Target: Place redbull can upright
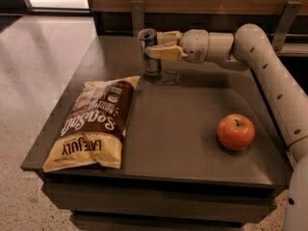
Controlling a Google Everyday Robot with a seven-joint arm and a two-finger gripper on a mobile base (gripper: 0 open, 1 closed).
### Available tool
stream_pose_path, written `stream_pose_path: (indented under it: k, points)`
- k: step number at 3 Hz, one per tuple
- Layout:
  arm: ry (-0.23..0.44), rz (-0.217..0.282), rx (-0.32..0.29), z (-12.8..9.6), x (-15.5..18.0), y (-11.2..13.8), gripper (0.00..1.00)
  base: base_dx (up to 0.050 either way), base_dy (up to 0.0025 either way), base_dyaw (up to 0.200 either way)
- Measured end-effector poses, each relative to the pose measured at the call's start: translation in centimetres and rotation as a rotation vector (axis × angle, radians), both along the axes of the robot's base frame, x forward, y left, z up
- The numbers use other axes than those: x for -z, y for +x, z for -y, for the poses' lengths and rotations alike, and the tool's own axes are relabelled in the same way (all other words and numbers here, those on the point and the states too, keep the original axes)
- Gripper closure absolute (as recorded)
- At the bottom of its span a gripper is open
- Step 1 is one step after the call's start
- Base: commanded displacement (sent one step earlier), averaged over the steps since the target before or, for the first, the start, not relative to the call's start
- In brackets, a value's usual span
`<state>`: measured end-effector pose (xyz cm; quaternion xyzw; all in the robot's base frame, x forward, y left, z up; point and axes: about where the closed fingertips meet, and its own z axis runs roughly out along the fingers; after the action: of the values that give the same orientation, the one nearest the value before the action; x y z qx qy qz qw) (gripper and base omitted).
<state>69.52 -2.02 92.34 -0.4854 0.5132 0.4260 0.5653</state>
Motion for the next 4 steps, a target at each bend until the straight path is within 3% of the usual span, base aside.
stream_pose_path:
  k: [1,4]
  points:
    - [0.009,0.006,-0.001,0.00,0.13,0.11,0.82,0.000,0.00000,0.000]
    - [0.017,0.013,0.006,0.14,0.25,0.43,0.12,0.000,0.00000,0.000]
